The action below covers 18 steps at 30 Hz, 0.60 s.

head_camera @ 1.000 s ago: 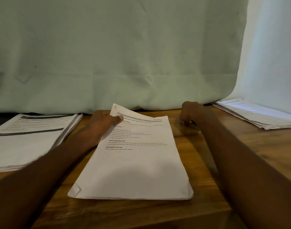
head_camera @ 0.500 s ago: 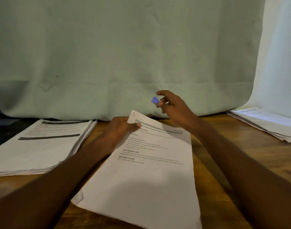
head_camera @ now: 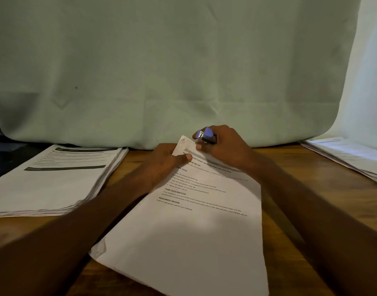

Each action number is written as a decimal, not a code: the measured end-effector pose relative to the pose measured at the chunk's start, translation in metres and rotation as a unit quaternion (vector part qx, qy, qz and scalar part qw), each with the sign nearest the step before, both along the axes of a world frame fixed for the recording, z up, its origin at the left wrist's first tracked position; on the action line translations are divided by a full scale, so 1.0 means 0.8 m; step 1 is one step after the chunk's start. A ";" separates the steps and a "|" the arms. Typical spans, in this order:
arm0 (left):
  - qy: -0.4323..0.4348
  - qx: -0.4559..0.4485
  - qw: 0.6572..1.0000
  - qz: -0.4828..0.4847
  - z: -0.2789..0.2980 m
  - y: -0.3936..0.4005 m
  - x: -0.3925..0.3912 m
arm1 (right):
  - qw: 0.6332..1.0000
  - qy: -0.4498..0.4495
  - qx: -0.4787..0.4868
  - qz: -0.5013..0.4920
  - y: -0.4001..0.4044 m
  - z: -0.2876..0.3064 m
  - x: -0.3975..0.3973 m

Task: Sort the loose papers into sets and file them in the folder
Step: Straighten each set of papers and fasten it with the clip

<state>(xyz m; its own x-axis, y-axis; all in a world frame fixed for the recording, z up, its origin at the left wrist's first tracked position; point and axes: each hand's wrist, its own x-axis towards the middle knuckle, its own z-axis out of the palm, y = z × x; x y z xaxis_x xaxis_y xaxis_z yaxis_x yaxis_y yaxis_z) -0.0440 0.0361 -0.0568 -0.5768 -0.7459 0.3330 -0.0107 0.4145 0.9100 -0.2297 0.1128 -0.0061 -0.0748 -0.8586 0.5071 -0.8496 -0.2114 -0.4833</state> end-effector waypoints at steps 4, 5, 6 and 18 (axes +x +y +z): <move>-0.006 -0.022 1.000 -0.008 -0.003 0.003 0.001 | 0.999 0.046 -0.001 -0.020 -0.004 -0.014 0.009; -0.013 -0.031 0.999 -0.004 -0.004 0.002 0.001 | 0.998 0.050 -0.003 -0.026 -0.004 -0.015 0.011; -0.017 -0.032 0.999 -0.004 -0.003 0.002 0.002 | 0.998 0.050 -0.005 -0.028 -0.004 -0.015 0.012; 0.053 -0.054 0.991 0.109 0.018 0.008 0.003 | 0.998 -0.036 -0.001 0.046 -0.002 -0.010 0.012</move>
<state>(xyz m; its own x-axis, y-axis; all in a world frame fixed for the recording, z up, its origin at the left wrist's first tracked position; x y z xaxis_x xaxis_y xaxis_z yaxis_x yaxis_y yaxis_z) -0.0418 0.0428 -0.0426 -0.3629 -0.8057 0.4682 -0.0169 0.5081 0.8611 -0.2199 0.1109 -0.0143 -0.0323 -0.8623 0.5054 -0.7890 -0.2885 -0.5425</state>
